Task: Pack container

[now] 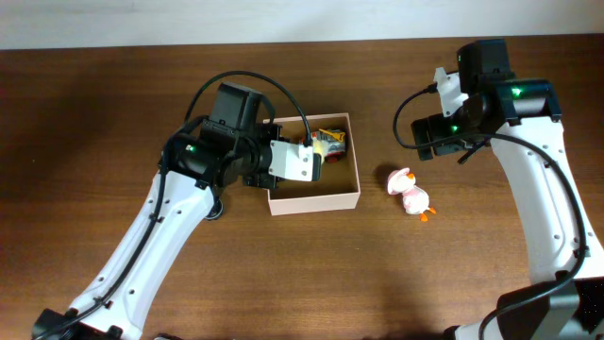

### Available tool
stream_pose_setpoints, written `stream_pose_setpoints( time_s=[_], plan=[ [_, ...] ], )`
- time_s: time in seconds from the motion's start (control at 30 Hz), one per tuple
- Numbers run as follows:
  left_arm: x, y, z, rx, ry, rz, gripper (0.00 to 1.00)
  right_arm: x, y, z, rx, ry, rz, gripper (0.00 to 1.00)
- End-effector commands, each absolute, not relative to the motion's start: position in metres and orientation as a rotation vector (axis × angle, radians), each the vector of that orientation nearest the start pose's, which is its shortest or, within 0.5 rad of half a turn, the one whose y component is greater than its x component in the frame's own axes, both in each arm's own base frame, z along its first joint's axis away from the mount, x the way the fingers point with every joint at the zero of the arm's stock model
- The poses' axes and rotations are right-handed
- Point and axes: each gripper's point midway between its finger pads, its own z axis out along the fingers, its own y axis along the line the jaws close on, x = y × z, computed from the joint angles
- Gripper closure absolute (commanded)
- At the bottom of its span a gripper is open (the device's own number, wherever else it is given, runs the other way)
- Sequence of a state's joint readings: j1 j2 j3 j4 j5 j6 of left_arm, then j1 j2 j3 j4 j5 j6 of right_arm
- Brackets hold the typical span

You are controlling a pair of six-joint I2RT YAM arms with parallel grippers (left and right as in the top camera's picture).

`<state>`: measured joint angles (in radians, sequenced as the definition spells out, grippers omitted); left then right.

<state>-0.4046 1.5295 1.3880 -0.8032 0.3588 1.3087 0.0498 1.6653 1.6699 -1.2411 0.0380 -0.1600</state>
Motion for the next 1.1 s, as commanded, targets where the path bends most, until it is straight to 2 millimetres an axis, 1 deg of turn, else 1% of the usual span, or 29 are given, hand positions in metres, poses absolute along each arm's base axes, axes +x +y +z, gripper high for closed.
stream_pose_setpoints(
  time_s=[0.0, 0.07, 0.27, 0.5, 0.6, 0.77, 0.87, 1.0, 1.07],
  plan=[
    [0.344, -0.213, 0.224, 1.987, 1.354, 0.018, 0.98, 0.372, 0.008, 0.21, -0.261, 2.783, -0.096, 0.01],
    [0.344, -0.213, 0.224, 2.021, 1.306, 0.039, 0.98, 0.372, 0.008, 0.21, -0.261, 2.783, -0.096, 0.01],
    [0.34, -0.212, 0.22, 2.173, 1.081, 0.121, 0.98, 0.372, 0.008, 0.21, -0.261, 2.783, -0.096, 0.01],
    [0.339, -0.215, 0.22, 2.24, 0.928, 0.163, 0.98, 0.372, 0.008, 0.21, -0.261, 2.783, -0.096, 0.01],
    [0.341, -0.216, 0.215, 2.269, 0.883, 0.176, 0.98, 0.372, 0.008, 0.21, -0.261, 2.783, -0.096, 0.02],
    [0.35, -0.22, 0.198, 2.317, 0.823, 0.182, 0.98, 0.372, 0.008, 0.21, -0.261, 2.783, -0.096, 0.01],
    [0.36, -0.222, 0.181, 2.362, 0.767, 0.195, 0.98, 0.372, 0.008, 0.21, -0.261, 2.783, -0.096, 0.02],
    [0.374, -0.228, 0.163, 2.385, 0.712, 0.215, 0.98, 0.372, 0.008, 0.21, -0.261, 2.783, -0.096, 0.01],
    [0.38, -0.228, 0.156, 2.4, 0.705, 0.237, 0.98, 0.372, 0.008, 0.21, -0.261, 2.783, -0.096, 0.01]
  ],
)
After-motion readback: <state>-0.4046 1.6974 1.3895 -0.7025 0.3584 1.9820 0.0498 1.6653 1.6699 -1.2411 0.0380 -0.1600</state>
